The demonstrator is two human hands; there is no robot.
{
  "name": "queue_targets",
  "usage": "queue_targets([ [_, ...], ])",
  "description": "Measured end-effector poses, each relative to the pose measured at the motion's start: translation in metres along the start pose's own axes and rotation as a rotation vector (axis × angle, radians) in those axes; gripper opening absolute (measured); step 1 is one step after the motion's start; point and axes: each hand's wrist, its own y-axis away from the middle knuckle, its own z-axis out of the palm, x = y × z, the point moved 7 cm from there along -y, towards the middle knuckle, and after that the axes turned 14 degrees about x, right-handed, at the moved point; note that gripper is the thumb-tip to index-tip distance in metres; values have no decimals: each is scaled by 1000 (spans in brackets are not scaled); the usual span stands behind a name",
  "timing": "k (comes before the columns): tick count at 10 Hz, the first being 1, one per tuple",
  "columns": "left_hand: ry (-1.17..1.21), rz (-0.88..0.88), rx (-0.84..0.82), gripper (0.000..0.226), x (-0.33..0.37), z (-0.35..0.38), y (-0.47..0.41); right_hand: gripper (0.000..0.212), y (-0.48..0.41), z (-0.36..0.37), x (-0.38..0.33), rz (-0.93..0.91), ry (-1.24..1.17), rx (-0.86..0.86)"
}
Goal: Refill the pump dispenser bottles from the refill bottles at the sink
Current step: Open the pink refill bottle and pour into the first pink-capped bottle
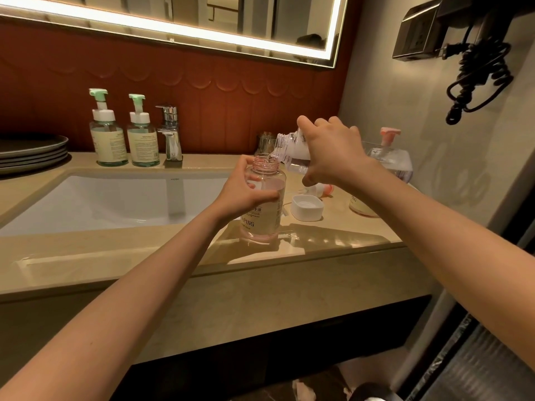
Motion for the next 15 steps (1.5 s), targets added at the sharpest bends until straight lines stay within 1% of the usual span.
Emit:
queue_targets([
  [1,-10,2,3,70,-1,0,-1,89,0,-1,0,-2,-3,4],
  [3,-4,13,5,63,1,0,0,90,1,-2,-1,-5,-1,0],
  [4,0,12,3,62,1,0,0,90,0,-1,-1,-5,3,2],
  [6,8,4,-9,73,2,0,2,92,1,-3,-1,-13,15,4],
  [9,-5,13,-8,65,-1,0,-1,92,1,-3,-2,-13,19,3],
  [10,-1,6,-5,72,0,0,0,92,1,-4,-2,-14,21,1],
  [11,3,2,-3,72,1,0,1,92,1,-5,-2,-14,21,-2],
  [12,4,8,-1,66,0,0,0,91,1,-5,-2,-14,21,-6],
  [15,-8,19,15,63,1,0,0,90,2,-4,-2,-13,20,-7],
])
